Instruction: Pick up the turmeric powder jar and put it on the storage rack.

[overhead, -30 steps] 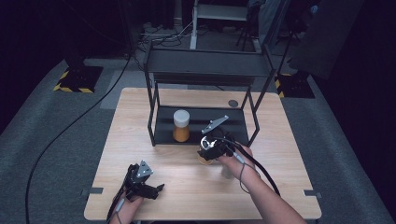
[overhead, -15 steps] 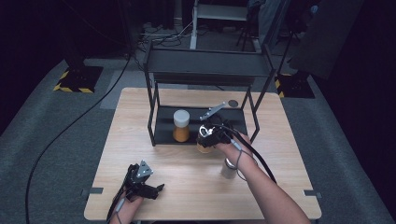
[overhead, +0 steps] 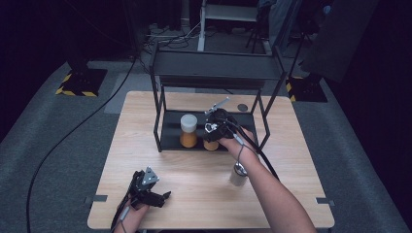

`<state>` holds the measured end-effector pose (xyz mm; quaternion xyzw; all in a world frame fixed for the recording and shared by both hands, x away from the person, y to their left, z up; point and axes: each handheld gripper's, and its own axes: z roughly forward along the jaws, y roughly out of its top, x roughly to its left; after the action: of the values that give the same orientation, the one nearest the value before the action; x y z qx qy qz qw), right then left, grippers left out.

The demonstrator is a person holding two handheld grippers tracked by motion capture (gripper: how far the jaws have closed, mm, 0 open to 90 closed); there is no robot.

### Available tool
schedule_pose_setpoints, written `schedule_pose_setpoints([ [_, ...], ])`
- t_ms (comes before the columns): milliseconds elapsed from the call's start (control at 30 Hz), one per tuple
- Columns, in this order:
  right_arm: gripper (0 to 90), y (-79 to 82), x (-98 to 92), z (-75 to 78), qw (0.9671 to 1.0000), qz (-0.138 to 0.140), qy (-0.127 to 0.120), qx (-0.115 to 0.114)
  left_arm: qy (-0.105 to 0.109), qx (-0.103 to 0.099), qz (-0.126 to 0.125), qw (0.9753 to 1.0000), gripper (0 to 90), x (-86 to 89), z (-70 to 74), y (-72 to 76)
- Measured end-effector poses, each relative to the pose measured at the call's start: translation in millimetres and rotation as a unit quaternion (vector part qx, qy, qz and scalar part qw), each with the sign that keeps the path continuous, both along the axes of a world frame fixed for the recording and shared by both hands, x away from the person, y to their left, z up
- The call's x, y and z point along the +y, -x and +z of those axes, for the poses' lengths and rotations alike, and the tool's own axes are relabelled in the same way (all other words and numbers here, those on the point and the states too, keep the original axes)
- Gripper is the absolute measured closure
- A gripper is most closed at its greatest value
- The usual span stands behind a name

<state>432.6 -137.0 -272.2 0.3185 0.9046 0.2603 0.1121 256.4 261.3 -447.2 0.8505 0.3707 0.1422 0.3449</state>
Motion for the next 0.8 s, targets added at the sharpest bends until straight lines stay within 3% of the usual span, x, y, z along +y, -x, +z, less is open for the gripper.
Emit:
schedule_pose_setpoints([
  [233,31.7,-18.9,5.6,-13.6,0.9998,-0.012,0.006,0.011,0.001,0.000,0.000,1.0000,1.9,0.1,0.0,-0.1],
  [800,31.7,-41.0,18.6,-39.1,0.9987,-0.039,0.020,0.028,0.000,0.000,-0.001,1.0000,1.9,0.4,0.0,-0.3],
])
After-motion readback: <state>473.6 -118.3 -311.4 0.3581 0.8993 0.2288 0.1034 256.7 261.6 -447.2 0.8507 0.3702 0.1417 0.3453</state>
